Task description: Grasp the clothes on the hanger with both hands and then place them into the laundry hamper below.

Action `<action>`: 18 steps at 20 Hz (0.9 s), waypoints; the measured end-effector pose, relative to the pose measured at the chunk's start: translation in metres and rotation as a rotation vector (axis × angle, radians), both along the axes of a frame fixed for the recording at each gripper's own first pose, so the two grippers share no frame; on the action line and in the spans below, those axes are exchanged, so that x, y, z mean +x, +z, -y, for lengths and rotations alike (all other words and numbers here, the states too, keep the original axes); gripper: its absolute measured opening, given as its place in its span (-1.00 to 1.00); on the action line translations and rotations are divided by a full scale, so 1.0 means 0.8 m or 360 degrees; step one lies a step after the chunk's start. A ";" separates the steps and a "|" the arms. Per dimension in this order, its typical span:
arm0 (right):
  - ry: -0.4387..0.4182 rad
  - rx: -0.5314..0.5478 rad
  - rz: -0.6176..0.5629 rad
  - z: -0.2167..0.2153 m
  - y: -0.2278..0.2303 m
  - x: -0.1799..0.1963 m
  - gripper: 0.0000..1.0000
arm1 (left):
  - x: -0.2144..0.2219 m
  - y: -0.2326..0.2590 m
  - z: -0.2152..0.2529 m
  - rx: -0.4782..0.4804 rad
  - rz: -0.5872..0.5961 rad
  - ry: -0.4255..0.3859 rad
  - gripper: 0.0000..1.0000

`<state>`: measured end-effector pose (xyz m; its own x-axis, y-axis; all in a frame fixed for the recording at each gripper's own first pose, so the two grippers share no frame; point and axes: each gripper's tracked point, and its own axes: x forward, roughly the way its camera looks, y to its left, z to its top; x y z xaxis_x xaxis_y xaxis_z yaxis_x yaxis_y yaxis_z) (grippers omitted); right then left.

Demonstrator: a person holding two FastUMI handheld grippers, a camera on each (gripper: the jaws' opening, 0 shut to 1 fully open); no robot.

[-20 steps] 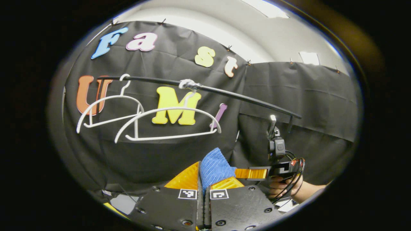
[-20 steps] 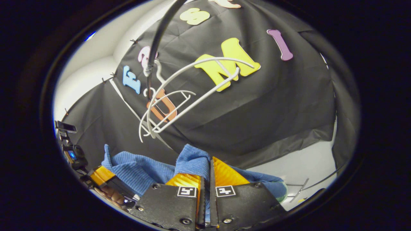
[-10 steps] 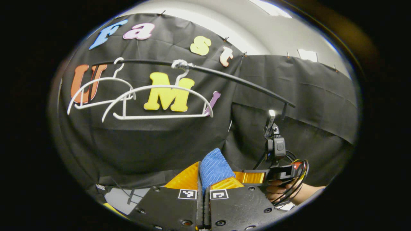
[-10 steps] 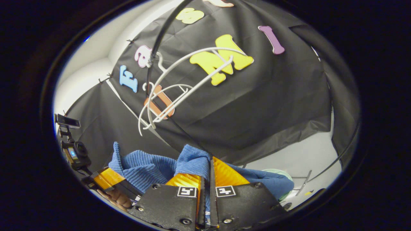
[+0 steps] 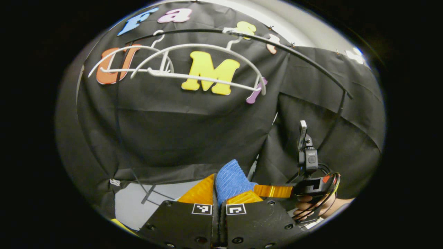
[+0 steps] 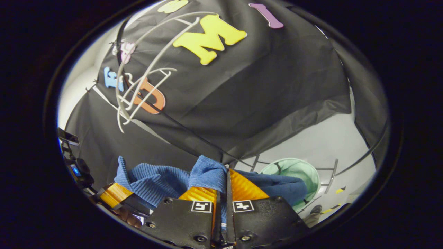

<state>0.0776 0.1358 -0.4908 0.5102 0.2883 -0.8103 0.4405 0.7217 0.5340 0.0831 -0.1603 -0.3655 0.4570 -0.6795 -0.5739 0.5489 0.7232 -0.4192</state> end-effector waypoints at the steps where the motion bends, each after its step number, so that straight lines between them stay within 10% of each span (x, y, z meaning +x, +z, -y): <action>1: 0.0009 -0.0011 -0.0038 0.004 -0.013 -0.004 -0.82 | -0.002 -0.013 -0.001 0.0032 -0.0016 0.0014 -0.98; 14: 0.0132 -0.0194 -0.0604 0.052 -0.155 -0.072 -0.62 | -0.039 -0.195 -0.002 0.0554 -0.0442 0.0110 -1.00; 18: 0.0283 -0.0405 -0.0598 0.074 -0.145 -0.074 0.19 | -0.047 -0.209 -0.010 0.0560 -0.0469 0.0104 0.24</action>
<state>0.0188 0.0766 -0.6069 0.1294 0.1131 -0.9851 0.4269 0.8903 0.1582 0.0457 -0.1522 -0.5324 0.2753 -0.3955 -0.8762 0.3918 0.8785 -0.2734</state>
